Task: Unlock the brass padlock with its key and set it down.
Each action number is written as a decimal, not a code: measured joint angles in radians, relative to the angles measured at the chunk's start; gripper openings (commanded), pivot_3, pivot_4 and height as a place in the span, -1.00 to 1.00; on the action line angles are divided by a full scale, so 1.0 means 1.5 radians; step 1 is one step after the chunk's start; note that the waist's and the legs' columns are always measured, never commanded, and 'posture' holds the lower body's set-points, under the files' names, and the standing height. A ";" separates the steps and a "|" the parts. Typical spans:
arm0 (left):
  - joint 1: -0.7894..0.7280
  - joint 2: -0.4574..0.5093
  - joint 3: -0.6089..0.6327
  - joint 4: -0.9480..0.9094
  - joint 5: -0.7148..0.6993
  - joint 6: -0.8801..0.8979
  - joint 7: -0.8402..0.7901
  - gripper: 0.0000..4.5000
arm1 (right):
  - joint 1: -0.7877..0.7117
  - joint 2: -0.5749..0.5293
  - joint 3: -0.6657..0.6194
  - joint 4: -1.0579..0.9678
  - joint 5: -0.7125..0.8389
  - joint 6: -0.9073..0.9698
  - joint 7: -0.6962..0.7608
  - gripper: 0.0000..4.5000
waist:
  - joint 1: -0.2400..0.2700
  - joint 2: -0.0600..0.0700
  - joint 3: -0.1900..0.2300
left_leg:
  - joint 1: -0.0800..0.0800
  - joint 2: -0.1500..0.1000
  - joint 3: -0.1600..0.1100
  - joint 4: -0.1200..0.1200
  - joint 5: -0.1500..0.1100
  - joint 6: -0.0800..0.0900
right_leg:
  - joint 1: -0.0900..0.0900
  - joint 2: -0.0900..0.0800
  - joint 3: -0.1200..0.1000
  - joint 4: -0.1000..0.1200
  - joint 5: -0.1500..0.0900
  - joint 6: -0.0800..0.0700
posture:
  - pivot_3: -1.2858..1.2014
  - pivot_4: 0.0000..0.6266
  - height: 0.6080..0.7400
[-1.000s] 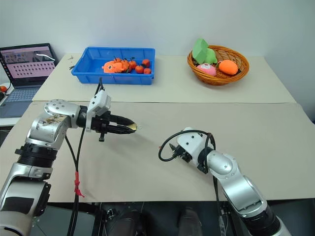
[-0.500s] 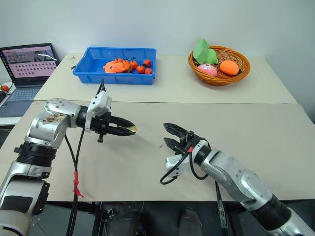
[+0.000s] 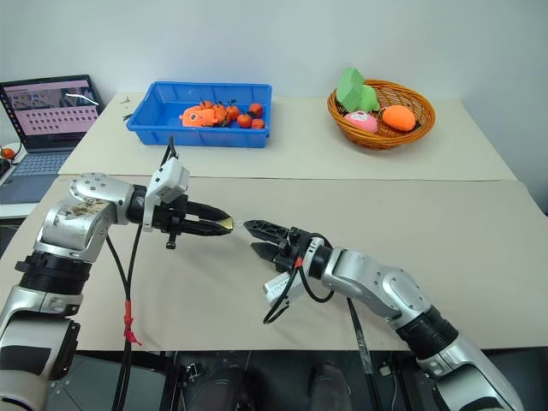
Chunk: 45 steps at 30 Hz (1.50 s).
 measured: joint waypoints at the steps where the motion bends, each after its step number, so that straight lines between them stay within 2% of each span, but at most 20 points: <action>1: 0.002 0.001 0.000 -0.002 -0.001 0.000 0.001 -0.62 | 0.000 0.003 0.000 0.005 -0.003 -0.003 -0.001 0.57 | 0.000 0.000 0.000 | 0.000 0.000 0.000 0.000 0.000 0.000 | 0.000 0.000 0.000 0.000 0.000 0.000 | 0.03 -0.52 0.15; 19: 0.035 0.003 -0.003 -0.039 -0.006 0.010 0.006 -0.62 | -0.020 0.011 -0.013 0.025 -0.016 -0.016 -0.007 0.57 | -0.003 0.000 0.000 | 0.000 0.000 0.000 0.000 0.000 0.000 | 0.000 0.000 0.000 0.000 0.000 0.000 | 0.03 -0.52 0.15; 33: 0.035 -0.028 -0.004 -0.039 -0.005 -0.001 0.027 -0.62 | -0.023 0.022 -0.022 0.025 -0.016 -0.016 -0.006 0.57 | -0.004 0.000 0.000 | 0.000 0.000 0.000 0.000 0.000 0.000 | 0.000 0.000 0.000 0.000 0.000 -0.001 | 0.03 -0.52 0.15; 35: 0.035 -0.028 -0.004 -0.039 -0.005 -0.001 0.027 -0.62 | -0.023 0.022 -0.026 0.025 -0.016 -0.016 -0.005 0.34 | -0.004 0.000 0.000 | 0.000 0.000 0.000 0.000 0.000 0.000 | 0.000 0.000 0.000 0.000 0.000 -0.001 | 0.03 -0.52 0.15; 36: 0.035 -0.028 -0.004 -0.039 -0.005 -0.001 0.027 -0.62 | -0.023 0.022 -0.026 0.025 -0.016 -0.016 -0.005 0.29 | -0.004 0.000 0.000 | 0.000 0.000 0.000 0.000 0.000 0.000 | 0.000 0.000 0.000 0.000 0.000 -0.001 | 0.03 -0.52 0.15; 40: 0.035 -0.028 -0.004 -0.039 -0.005 -0.001 0.027 -0.62 | -0.023 0.022 -0.027 0.025 -0.015 -0.016 -0.003 -0.30 | -0.005 0.000 0.000 | 0.000 0.000 0.000 0.000 0.000 0.000 | 0.000 0.000 0.000 0.000 0.001 -0.001 | 0.03 -0.52 0.15; 42: 0.035 -0.028 -0.004 -0.039 -0.005 -0.001 0.027 -0.62 | -0.023 0.023 -0.027 0.024 -0.015 -0.016 -0.001 -0.70 | -0.005 0.000 0.000 | 0.000 0.000 0.000 0.000 0.000 0.000 | 0.000 0.000 0.000 0.000 0.001 -0.001 | 0.03 -0.52 0.15; 44: 0.034 -0.028 -0.003 -0.039 -0.006 -0.002 0.027 -0.62 | -0.022 0.022 -0.027 0.024 -0.015 -0.016 0.005 -0.96 | -0.005 0.000 0.000 | 0.000 0.000 0.000 0.000 0.000 0.000 | 0.000 0.000 0.000 0.000 0.001 -0.001 | 0.03 -0.52 0.15; 45: 0.033 -0.028 -0.002 -0.039 -0.007 -0.002 0.027 -0.62 | -0.021 0.022 -0.027 0.025 -0.016 -0.016 0.007 -0.96 | -0.005 0.000 0.000 | 0.000 0.000 0.000 0.000 0.000 0.000 | 0.000 0.000 0.000 0.000 0.001 -0.001 | 0.03 -0.52 0.15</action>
